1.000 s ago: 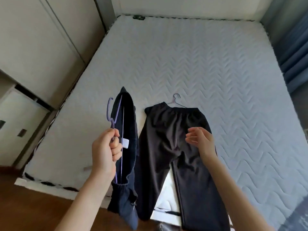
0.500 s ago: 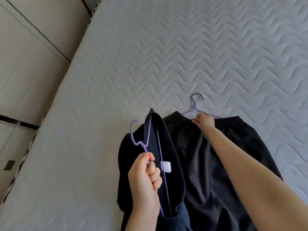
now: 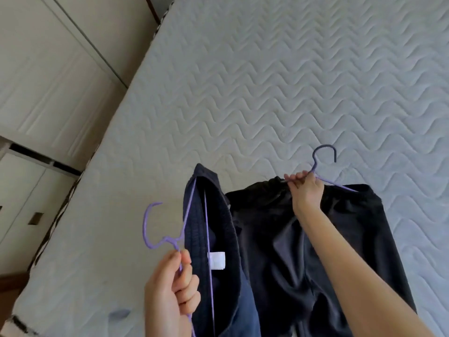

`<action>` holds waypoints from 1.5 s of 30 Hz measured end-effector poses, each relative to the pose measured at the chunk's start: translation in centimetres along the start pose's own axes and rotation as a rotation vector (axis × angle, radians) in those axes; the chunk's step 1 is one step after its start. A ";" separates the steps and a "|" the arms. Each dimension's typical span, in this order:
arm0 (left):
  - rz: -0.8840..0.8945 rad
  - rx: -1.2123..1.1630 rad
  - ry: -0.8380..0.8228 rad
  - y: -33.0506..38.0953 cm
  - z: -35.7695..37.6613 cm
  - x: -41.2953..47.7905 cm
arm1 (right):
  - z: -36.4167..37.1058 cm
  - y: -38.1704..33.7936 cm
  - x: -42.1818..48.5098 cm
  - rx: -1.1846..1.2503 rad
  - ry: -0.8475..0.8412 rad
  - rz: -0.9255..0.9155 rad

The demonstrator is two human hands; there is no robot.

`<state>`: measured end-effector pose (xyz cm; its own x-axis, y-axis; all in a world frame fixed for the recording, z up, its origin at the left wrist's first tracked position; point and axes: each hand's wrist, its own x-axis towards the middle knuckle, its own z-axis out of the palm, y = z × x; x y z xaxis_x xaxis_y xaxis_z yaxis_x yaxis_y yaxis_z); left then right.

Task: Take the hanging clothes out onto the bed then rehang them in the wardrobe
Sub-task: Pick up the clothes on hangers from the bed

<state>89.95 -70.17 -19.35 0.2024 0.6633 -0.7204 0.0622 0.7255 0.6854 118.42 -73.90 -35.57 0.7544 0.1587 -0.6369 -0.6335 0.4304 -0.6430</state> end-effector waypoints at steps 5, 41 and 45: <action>0.023 -0.091 0.055 4.7 -8.0 -8.2 | -2.1 -3.9 -12.9 -0.033 -0.130 -0.045; 0.545 -0.200 0.708 -2.2 -68.0 -48.3 | -0.6 13.8 -83.4 -1.192 -1.369 -0.534; 0.520 -0.289 0.803 -1.4 -73.9 -45.2 | 6.5 22.0 -85.0 -1.145 -1.433 -0.516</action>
<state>8.49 -87.59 4.46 -0.5901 0.7612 -0.2691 -0.1079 0.2559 0.9607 41.49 -72.16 7.17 0.0557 0.9955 0.0764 0.3270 0.0541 -0.9435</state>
